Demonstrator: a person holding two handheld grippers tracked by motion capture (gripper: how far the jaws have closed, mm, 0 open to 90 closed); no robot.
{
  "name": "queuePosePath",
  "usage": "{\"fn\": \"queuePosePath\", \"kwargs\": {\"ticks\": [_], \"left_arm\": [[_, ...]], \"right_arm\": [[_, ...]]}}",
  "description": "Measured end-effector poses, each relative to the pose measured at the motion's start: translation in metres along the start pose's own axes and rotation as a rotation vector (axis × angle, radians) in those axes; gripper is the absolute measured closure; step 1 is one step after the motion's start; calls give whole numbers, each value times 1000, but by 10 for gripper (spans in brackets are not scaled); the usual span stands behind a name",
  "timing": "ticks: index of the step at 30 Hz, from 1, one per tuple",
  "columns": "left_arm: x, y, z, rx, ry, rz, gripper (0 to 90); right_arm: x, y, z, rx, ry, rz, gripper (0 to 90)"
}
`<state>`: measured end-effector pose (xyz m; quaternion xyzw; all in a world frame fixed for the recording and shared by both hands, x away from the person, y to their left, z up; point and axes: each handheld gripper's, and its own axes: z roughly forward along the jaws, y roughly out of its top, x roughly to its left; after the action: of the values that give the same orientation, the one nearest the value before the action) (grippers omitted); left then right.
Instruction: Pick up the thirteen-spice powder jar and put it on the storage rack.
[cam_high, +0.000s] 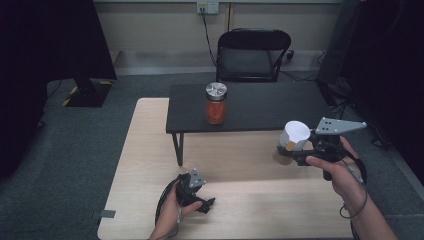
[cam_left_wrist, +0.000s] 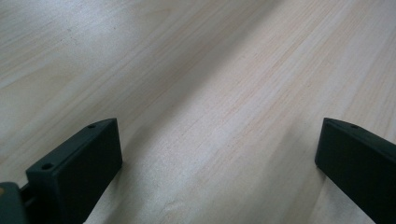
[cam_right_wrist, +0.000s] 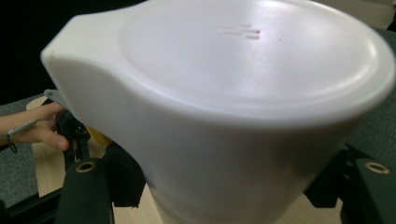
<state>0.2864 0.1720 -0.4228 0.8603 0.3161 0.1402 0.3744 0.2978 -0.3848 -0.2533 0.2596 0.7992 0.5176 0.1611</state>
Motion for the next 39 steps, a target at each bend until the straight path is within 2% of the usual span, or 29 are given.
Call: {"fn": "queuePosePath", "kwargs": {"ticks": [12,20,30,39], "left_arm": [[0,0,0,0,0,0,0],[0,0,0,0,1,2,0],[0,0,0,-2,1,0,0],[0,0,0,-2,1,0,0]], "right_arm": [[1,26,0,-10,-6,-3,307],[2,40,-1,-24,-32,-2,307],[0,56,6,-26,-92,2,307],[2,72,19,-7,-167,-19,307]]}}
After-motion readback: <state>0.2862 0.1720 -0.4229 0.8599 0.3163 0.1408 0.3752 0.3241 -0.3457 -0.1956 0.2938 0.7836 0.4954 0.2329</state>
